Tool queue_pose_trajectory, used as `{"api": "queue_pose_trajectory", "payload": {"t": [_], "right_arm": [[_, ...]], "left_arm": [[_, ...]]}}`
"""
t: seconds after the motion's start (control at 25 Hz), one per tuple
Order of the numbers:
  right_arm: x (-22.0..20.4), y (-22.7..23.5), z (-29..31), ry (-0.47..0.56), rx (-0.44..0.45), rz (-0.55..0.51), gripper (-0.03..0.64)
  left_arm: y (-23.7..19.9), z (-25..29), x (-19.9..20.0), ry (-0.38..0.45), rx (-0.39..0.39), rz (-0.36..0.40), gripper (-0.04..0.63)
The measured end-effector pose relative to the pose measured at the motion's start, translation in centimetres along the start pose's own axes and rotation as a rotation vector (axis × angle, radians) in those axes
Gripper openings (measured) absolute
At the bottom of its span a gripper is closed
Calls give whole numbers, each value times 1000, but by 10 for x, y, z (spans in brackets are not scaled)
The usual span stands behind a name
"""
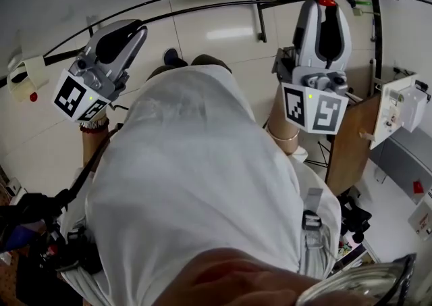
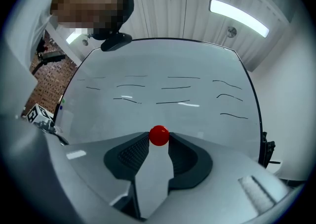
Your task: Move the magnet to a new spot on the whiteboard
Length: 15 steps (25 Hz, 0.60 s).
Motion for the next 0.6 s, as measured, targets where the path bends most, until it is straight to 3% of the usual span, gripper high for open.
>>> {"api": "queue_pose_trajectory", "payload": {"t": [0.2,0.4,0.6], "right_arm": [[-7,19,-20,11,17,41,126],[6,57,-71,20,13,18,127],[-14,75,-97,-44,-30,56,127]], "left_arm": [[31,12,-2,-44,14,53,51],[59,48,-22,-135,46,13,34],[55,50,-13,-113,74,33,21]]}}
Point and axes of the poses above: the fingertips, and each gripper's own axes: z forward along the fingers, y to its right, x out of its top, the point moved 6 cm from there along -z, backward along the fingers, and after that the axes turned 2 degrees about -y, right-handed, at the moved point
